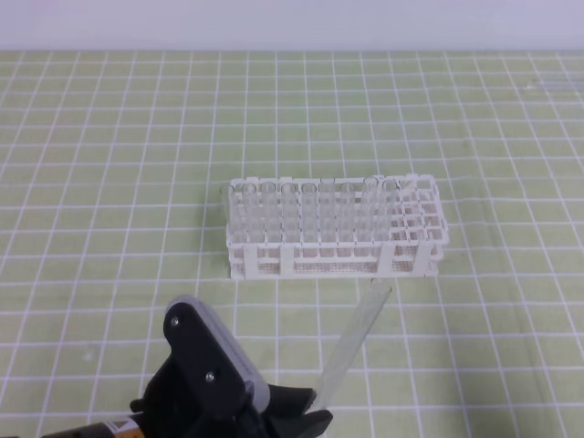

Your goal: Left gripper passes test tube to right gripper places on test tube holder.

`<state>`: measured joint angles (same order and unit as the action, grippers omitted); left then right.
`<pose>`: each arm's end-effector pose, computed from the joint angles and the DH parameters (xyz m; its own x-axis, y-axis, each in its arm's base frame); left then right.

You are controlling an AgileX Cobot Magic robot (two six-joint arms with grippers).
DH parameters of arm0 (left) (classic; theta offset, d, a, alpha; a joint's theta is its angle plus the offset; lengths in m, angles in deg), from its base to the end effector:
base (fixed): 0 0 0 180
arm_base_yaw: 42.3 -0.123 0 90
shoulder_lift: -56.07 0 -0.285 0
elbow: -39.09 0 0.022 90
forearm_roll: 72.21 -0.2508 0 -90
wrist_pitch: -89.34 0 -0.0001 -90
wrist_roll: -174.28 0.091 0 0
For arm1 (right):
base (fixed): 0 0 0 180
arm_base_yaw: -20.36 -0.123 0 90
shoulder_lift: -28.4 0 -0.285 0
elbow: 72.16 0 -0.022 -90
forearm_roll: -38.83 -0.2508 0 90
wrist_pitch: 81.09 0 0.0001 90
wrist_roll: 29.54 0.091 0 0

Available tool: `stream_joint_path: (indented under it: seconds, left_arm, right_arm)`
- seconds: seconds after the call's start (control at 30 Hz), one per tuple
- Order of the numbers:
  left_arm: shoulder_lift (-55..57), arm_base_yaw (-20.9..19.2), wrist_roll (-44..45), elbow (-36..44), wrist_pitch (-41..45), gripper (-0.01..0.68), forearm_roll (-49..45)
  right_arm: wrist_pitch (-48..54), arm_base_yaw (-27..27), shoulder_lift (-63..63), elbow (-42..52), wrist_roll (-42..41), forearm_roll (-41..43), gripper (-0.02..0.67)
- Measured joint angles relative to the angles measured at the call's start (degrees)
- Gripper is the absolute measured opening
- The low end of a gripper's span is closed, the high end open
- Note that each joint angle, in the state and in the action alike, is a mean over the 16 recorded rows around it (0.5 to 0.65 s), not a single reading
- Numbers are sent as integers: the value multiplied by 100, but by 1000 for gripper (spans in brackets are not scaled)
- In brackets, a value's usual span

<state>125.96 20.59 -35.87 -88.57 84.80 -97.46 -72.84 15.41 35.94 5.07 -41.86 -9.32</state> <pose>0.0912 -0.1848 0.2325 -0.2922 0.3808 -0.8773 0.8812 0.4637 -0.0923 0.0546 0.0146 0.2046 -0.1159 0.5700 -0.8134 -0.1535 0.7988 0.5816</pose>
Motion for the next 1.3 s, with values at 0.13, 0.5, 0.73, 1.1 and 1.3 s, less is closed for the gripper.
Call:
stream_joint_path:
  seconds: [0.13,0.5,0.73,1.1,1.3]
  left_arm:
    - [41,2,-3,-1,-23,40,-20]
    - [287,1,5,0,-310,33,-47]
    - [633,1,115,0,-988,22,-50]
    - [1435,10,306,-39,-2284,33,-496]
    - [1774,16,279,-193,-2703,45,-993]
  right_arm:
    - [-285,0,0,-1,-2,-1468,-17]
    - [11,0,6,-10,-252,-2291,-17]
    - [724,0,9,-314,-1089,-2420,-14]
    - [1885,0,248,-1225,-2638,-2613,116]
    - [2459,0,660,-1466,-3418,-2921,244]
